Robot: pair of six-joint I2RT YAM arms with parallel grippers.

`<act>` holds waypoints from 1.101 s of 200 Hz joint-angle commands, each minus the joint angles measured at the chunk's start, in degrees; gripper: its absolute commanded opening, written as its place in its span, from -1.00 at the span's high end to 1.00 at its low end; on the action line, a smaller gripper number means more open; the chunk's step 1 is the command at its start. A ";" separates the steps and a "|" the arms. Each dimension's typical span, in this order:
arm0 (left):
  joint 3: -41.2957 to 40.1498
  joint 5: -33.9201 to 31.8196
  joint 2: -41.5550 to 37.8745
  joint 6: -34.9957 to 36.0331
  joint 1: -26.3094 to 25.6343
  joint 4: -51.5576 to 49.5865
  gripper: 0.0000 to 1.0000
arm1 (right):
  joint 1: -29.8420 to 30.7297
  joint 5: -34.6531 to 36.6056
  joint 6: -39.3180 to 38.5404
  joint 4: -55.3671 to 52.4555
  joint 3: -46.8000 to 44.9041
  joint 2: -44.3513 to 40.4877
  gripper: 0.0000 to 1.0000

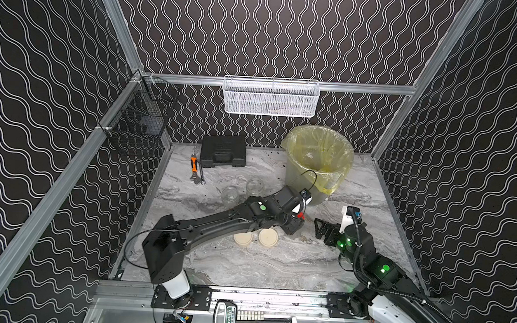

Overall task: Empty moldy tea leaves from jars
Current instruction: Pick up the jar from the center of the board.

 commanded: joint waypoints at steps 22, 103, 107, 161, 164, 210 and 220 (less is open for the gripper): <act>-1.45 4.47 -8.81 -1.02 5.05 -0.06 0.31 | 0.04 -16.94 -20.56 22.22 -4.37 -3.26 -0.98; -2.35 14.49 -23.40 -1.37 12.64 -3.20 0.38 | 0.43 -42.55 -41.45 60.98 -8.07 13.29 -0.98; -2.56 14.61 -23.78 -1.42 12.69 -3.22 0.39 | 0.39 -43.24 -41.90 61.85 -7.68 14.36 -0.98; -5.17 19.19 -26.54 -3.72 12.72 0.12 0.42 | 0.70 -46.15 -45.31 68.68 -4.92 25.02 -0.98; -5.30 19.29 -26.66 -3.81 12.76 0.28 0.41 | 0.71 -46.25 -45.46 68.46 -4.57 25.27 -0.98; -6.92 22.30 -26.21 -6.25 12.77 4.09 0.42 | 1.04 -46.08 -46.85 63.48 0.13 28.65 -0.94; -7.23 22.79 -26.07 -6.79 12.70 5.12 0.42 | 1.13 -46.26 -47.33 62.67 0.58 29.24 -0.90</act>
